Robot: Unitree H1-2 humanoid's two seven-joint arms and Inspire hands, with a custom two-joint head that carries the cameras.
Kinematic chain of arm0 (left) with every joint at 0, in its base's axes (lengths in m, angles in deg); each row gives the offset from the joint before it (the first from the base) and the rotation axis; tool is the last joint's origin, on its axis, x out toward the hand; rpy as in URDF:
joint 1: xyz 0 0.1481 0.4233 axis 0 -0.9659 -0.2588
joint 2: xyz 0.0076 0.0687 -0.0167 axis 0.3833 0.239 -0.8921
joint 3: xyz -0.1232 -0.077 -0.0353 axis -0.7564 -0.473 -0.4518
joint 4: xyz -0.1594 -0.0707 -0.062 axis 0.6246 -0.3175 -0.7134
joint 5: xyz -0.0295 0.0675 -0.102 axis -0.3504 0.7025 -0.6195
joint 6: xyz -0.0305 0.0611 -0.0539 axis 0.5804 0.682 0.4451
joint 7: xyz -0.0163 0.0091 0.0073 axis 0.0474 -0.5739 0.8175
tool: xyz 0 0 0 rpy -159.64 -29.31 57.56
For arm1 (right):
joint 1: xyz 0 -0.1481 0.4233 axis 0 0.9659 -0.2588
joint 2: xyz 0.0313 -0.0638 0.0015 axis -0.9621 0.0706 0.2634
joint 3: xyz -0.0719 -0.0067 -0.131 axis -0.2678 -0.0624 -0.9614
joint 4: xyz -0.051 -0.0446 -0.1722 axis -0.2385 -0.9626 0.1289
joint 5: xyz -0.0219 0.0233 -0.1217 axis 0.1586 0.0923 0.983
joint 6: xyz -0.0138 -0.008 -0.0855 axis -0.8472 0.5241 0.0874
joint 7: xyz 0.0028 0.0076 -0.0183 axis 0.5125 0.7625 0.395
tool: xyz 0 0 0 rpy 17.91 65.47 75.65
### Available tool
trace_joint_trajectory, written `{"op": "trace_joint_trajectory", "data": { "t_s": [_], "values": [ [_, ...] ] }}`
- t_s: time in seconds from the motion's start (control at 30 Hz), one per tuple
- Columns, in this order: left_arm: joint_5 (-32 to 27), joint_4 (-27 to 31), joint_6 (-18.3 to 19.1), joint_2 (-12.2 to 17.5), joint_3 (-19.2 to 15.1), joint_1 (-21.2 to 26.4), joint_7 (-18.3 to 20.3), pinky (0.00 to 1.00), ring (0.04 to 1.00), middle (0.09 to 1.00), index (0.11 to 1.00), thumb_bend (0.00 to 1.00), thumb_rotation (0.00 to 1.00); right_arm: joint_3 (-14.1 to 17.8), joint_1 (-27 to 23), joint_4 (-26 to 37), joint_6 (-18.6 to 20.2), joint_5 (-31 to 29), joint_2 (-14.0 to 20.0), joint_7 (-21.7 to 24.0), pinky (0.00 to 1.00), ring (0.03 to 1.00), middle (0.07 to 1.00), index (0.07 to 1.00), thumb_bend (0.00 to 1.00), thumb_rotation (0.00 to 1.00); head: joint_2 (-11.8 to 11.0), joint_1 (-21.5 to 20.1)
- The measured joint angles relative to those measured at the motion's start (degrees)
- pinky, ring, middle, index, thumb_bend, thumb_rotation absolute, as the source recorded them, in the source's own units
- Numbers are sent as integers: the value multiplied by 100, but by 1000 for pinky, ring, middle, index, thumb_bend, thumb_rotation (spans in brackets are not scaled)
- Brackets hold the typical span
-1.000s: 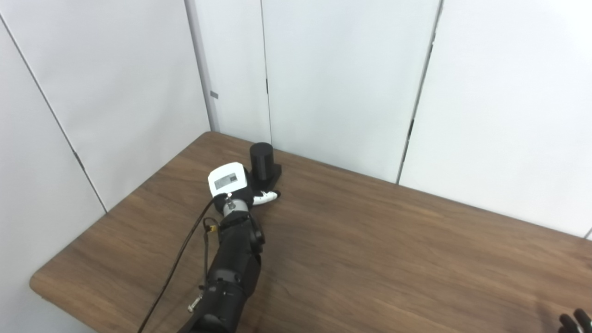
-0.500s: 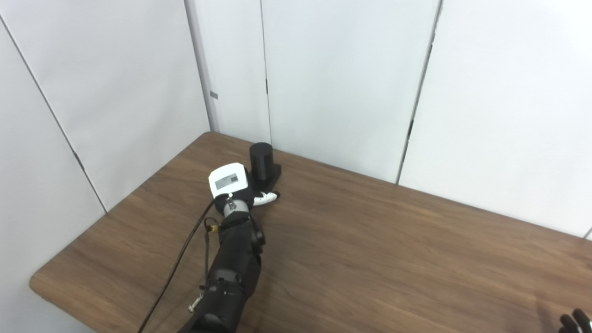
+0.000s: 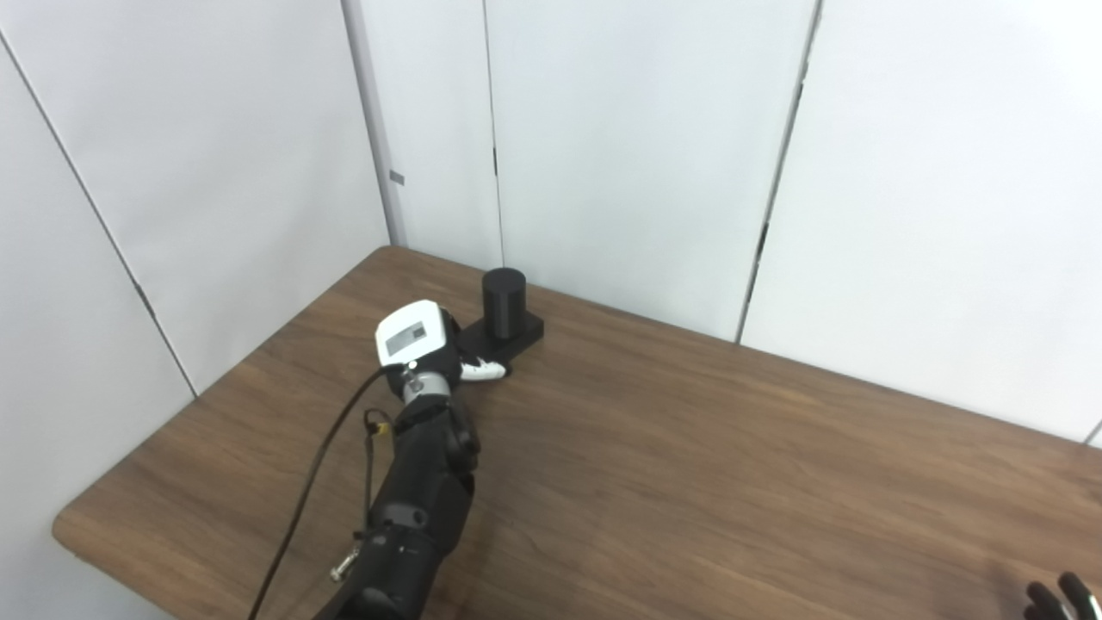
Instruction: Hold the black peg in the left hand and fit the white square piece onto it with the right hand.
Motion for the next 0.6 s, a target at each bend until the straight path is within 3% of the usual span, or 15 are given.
{"op": "trace_joint_trajectory", "data": {
  "t_s": [0.17, 0.37, 0.47, 0.6],
  "values": [
    [-480, 100, 36, 164, 343, -117, -270, 468, 596, 593, 480, 517, 39, -3, 0, 15, 30, -23, 0, 0, 937, 987, 959, 1000, 632, 1000, 9, -26],
    [-689, 429, 68, 259, 589, -313, -150, 415, 564, 575, 484, 516, 46, -4, 4, 19, 44, -95, 4, 5, 939, 986, 959, 1000, 636, 1000, 26, -88],
    [-1002, 780, 50, 284, 655, -485, -38, 558, 683, 668, 485, 515, 43, -19, 7, 29, 42, -40, 6, 4, 889, 963, 944, 995, 625, 1000, 53, -167],
    [-1618, 1284, -263, 466, 809, -842, 230, 609, 739, 722, 487, 512, 45, -30, 21, 70, 93, -12, 2, 4, 938, 982, 956, 999, 632, 1000, 114, -316]
  ]
}}
